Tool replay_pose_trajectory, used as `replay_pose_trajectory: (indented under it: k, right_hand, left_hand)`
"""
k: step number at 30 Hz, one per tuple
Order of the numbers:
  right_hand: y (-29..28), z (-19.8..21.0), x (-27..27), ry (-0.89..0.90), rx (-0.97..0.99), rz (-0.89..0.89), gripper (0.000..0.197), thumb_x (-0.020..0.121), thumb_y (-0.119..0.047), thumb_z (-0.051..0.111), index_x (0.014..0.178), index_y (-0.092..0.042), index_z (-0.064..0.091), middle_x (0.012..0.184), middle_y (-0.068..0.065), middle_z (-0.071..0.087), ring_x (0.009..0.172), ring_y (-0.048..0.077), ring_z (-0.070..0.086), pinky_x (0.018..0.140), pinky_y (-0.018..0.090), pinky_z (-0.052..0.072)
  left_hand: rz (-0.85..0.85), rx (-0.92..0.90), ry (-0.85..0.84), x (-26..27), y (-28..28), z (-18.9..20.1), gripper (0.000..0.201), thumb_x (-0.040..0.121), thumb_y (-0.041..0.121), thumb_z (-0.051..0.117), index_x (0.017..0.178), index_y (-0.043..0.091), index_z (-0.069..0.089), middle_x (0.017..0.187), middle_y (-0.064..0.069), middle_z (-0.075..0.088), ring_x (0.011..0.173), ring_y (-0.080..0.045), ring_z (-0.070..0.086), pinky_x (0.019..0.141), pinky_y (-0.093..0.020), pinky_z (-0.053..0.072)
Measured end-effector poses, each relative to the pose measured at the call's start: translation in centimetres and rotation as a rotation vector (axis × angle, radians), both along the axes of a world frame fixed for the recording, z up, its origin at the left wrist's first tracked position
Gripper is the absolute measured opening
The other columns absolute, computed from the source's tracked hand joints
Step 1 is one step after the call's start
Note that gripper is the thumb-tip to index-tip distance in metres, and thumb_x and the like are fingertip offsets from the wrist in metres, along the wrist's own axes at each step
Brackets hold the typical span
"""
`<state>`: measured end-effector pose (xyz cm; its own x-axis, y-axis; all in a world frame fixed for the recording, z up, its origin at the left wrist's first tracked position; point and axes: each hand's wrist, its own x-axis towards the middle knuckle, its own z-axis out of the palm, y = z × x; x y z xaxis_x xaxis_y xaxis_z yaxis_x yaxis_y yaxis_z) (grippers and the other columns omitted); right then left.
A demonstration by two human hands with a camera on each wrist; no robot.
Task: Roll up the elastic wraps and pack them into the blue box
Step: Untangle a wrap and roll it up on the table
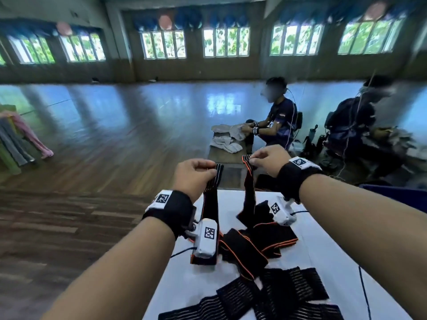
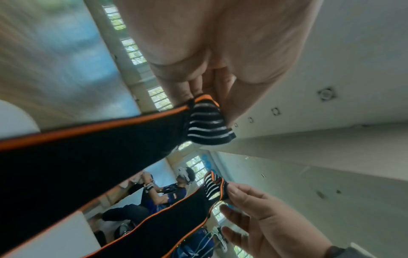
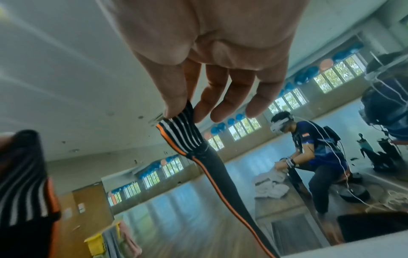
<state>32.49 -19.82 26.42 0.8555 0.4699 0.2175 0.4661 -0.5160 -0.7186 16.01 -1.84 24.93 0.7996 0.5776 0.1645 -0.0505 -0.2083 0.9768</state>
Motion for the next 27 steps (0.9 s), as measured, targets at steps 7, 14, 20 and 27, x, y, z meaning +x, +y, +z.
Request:
replay_pose_trajectory:
  k: [7,14,20,27]
  right_hand:
    - [-7.1,8.3,0.2,-0.092,0.256,-0.021,0.011,0.084,-0.017,0.077,0.088,-0.006,0.078,0.076,-0.005,0.071,0.068,-0.002,0.064,0.067,0.01,0.049]
    - [-13.1,11.3,-1.2,0.147,0.599,0.031,0.007,0.084,-0.005,0.075,0.09,-0.002,0.074,0.082,0.011,0.072,0.071,0.017,0.068,0.064,0.03,0.057]
    - [-17.0,10.7,-1.8,0.192,0.657,0.045,0.023,0.087,0.009,0.065,0.108,0.003,0.07,0.088,0.013,0.072,0.069,0.018,0.069,0.053,0.024,0.054]
    - [-20.8,9.9,-1.9,0.103,0.662,-0.029,0.021,0.09,0.01,0.057,0.104,-0.002,0.067,0.095,0.009,0.068,0.084,0.022,0.067,0.065,0.038,0.06]
  left_hand:
    - [-0.104,0.181,-0.058,5.1,-6.1,8.4,0.015,0.078,0.013,0.074,0.071,0.026,0.076,0.072,0.003,0.075,0.063,-0.009,0.067,0.067,-0.026,0.054]
    - [-0.235,0.138,-0.106,8.0,-14.2,11.7,0.019,0.086,0.004,0.068,0.077,0.019,0.077,0.078,-0.002,0.075,0.068,-0.019,0.067,0.07,-0.044,0.059]
    - [-0.309,-0.012,-0.143,9.1,-19.7,11.5,0.022,0.089,-0.001,0.062,0.108,0.009,0.068,0.101,-0.016,0.073,0.084,-0.03,0.069,0.075,-0.051,0.058]
    - [-0.336,-0.197,-0.208,9.5,-24.3,11.5,0.03,0.091,-0.008,0.056,0.108,0.018,0.057,0.102,-0.013,0.068,0.071,-0.023,0.068,0.054,-0.032,0.053]
